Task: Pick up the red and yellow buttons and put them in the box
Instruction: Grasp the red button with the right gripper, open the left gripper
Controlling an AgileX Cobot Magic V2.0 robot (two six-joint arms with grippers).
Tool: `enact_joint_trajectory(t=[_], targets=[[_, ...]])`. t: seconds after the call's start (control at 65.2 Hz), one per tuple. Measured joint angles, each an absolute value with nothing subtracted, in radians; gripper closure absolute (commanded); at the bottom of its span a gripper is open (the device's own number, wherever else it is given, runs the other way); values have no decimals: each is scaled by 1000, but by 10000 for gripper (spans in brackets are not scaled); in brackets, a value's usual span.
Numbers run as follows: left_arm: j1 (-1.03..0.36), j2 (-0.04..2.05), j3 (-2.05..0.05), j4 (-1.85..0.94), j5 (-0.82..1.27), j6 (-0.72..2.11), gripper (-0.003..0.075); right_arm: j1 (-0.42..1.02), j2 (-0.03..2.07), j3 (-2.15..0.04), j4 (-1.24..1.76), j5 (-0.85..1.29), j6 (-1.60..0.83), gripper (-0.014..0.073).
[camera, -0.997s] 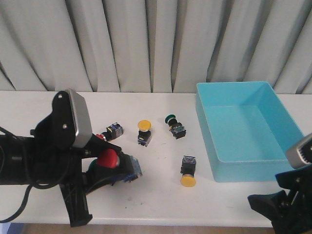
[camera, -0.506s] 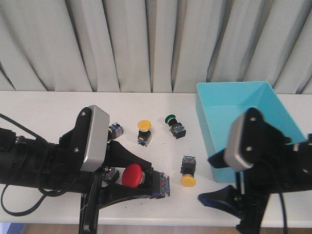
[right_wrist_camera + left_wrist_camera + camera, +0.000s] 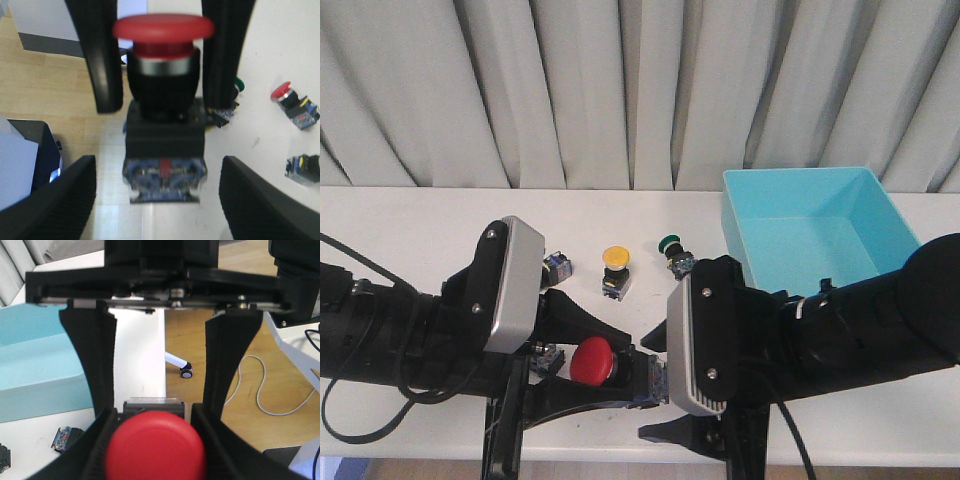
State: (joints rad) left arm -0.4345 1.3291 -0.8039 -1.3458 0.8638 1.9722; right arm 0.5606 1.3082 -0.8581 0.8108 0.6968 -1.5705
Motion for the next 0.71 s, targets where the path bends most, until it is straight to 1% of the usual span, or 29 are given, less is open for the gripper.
enact_joint_trajectory(t=[0.184, 0.276, 0.476, 0.706], targets=[[-434, 1329, -804, -1346, 864, 1972, 535, 563, 1313, -859, 882, 685, -1632, 109], [-434, 1329, -804, -1346, 866, 1972, 535, 563, 1313, -859, 900, 688, -1651, 150], [-434, 1329, -804, -1346, 867, 1973, 535, 563, 1313, -859, 902, 697, -1665, 267], [-434, 1329, -804, -1346, 873, 1973, 529, 563, 1313, -859, 902, 697, -1665, 333]])
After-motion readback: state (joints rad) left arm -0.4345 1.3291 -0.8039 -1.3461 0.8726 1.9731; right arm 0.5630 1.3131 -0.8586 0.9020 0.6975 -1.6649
